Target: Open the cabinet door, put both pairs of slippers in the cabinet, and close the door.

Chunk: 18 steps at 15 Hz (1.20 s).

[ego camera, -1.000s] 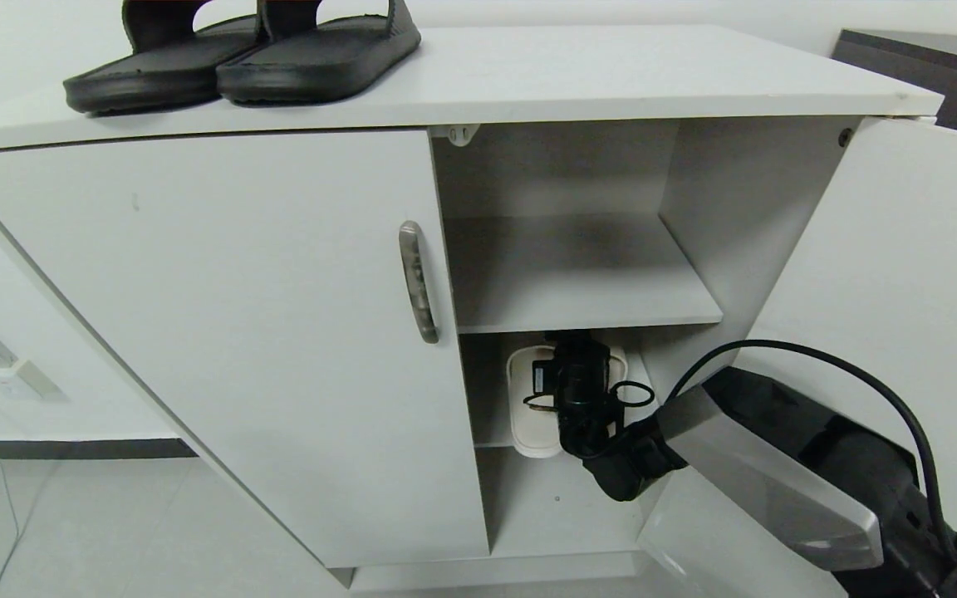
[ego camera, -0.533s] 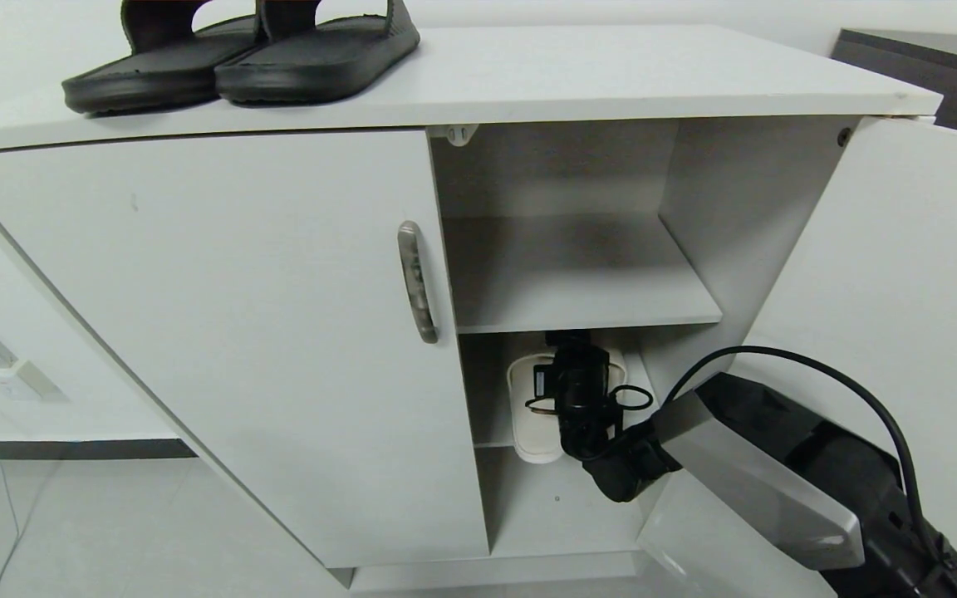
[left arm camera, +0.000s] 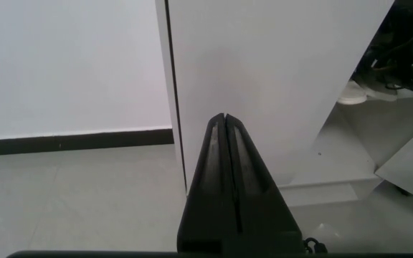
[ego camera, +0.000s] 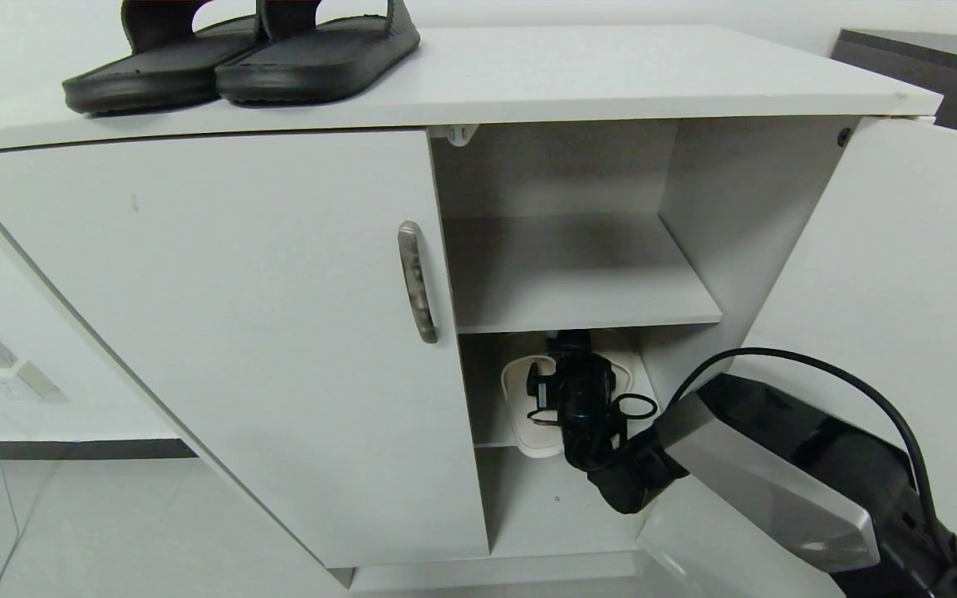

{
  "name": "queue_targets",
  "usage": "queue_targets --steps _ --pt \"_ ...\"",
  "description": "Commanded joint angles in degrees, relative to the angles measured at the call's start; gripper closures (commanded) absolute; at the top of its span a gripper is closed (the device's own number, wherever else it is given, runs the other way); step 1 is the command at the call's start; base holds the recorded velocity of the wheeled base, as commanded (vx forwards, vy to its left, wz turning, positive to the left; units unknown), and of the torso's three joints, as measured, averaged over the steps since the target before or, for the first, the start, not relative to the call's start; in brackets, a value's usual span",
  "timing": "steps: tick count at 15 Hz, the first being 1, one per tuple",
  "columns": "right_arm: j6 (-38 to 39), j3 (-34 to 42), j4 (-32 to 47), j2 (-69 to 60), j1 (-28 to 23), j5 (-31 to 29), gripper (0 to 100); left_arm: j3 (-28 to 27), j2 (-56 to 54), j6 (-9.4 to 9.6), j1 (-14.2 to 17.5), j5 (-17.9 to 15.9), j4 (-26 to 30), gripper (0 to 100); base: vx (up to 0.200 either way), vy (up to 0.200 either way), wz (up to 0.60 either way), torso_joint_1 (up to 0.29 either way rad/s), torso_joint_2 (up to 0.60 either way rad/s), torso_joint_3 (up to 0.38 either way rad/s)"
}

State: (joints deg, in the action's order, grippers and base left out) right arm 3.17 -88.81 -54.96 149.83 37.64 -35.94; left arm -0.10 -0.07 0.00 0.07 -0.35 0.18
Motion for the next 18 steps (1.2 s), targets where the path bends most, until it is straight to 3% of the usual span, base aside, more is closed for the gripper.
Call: queue_targets --steps 1,6,12,18 --pt "-0.01 3.47 -0.59 -2.62 1.03 -0.1 0 0.01 0.07 0.0 0.01 0.0 -0.01 100 0.0 0.0 0.0 0.0 0.0 0.0" --pt "-0.09 14.45 -6.48 -7.98 3.14 -0.36 0 0.01 0.07 -0.09 0.01 0.09 -0.01 100 0.0 0.0 0.0 0.0 0.0 0.0" --pt "-0.36 35.46 -15.62 -18.61 7.36 -0.71 0 0.01 0.07 0.18 0.01 -0.09 -0.01 100 0.0 0.0 0.0 0.0 0.0 0.0" --pt "-0.44 38.36 -17.2 -19.58 8.85 -0.8 0 0.01 0.07 0.09 0.01 0.0 -0.01 100 0.0 0.0 0.0 0.0 0.0 0.0"
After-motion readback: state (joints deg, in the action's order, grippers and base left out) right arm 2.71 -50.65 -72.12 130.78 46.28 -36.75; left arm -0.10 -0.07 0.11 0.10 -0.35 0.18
